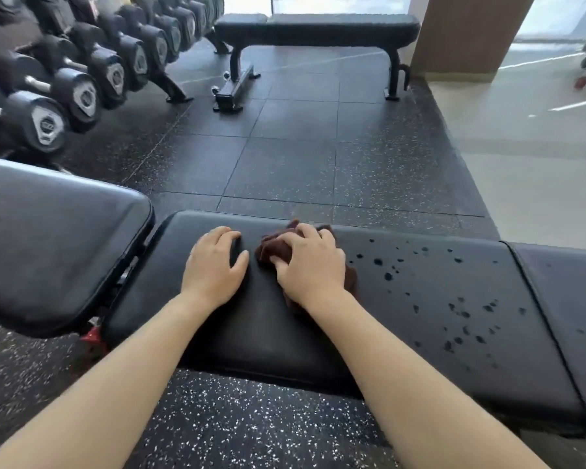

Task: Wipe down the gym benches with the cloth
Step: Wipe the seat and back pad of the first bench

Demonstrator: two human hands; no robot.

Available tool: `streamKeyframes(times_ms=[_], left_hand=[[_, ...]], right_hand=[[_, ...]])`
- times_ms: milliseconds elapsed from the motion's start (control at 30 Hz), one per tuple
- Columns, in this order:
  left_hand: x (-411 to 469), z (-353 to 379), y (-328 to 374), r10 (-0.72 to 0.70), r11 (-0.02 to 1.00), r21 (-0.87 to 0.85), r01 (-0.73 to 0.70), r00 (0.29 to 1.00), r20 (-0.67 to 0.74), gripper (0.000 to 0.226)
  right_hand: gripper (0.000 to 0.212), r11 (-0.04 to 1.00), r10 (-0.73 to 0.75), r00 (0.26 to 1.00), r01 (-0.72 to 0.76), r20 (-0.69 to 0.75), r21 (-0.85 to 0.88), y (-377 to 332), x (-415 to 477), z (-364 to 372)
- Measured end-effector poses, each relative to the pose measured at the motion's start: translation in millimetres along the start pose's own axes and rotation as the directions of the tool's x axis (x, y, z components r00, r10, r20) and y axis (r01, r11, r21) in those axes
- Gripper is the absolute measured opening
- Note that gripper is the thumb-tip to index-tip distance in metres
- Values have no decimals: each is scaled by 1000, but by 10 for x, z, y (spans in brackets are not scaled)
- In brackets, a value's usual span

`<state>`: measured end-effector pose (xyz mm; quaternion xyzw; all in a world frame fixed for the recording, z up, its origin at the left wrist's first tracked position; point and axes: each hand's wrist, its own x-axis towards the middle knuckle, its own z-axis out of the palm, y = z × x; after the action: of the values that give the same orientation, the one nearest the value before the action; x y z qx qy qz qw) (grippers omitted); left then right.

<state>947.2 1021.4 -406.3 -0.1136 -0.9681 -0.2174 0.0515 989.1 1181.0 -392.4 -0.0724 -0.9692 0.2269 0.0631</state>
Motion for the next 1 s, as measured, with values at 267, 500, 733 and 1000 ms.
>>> streamKeyframes(times_ms=[267,500,733,1000], left_hand=[[0,147,22,-29,998,49,35,992,-122,39],[1,135,24,-22,999,40,27,993,-118,39],[75,102,92,220,972,-87,-219,976,-1,35],[68,416,536,246,969,-58,-242,966,78,41]], right_hand=[[32,997,73,997,-72,-32,33,18,377,20],[35,998,66,997,-66,-26,-4,66,77,-52],[34,986,169,974,-165,-153,34,460,-307,-210],[40,945,324,935,-326,-143,11,504,-180,-350]])
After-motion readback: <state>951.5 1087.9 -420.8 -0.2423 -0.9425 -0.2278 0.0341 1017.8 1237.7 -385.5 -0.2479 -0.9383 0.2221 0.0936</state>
